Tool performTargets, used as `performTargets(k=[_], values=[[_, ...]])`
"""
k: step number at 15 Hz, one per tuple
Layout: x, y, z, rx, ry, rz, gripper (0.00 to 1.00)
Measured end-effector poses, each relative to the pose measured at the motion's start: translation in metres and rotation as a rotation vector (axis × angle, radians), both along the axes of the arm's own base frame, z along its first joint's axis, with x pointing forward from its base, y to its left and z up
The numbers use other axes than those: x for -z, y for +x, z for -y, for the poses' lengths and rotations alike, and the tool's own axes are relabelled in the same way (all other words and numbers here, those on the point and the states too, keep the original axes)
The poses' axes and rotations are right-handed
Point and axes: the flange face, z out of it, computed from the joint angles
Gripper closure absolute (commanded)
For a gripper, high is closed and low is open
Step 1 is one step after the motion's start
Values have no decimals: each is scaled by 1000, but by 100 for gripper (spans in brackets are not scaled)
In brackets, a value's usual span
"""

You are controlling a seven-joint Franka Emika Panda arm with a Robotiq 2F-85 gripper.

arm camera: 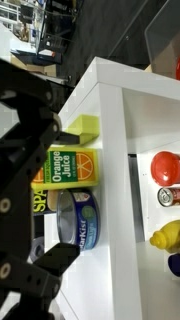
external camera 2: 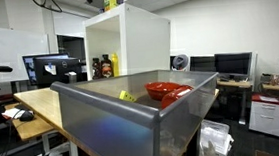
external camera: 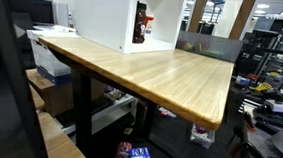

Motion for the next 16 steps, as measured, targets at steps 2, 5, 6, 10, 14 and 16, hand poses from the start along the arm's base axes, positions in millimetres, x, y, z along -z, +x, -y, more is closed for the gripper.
performTargets(k=[2,5,6,10,14,16], values=[[21,-9,-1,-10,-8,5,0],[57,-14,-3,-25,-17,-17,0],[69,-14,-4,-31,-19,-23,0],[130,-6,-7,-57,-28,-48,0],[185,-3,-9,-50,-29,-77,0],[201,-2,-12,-54,-35,-100,0]])
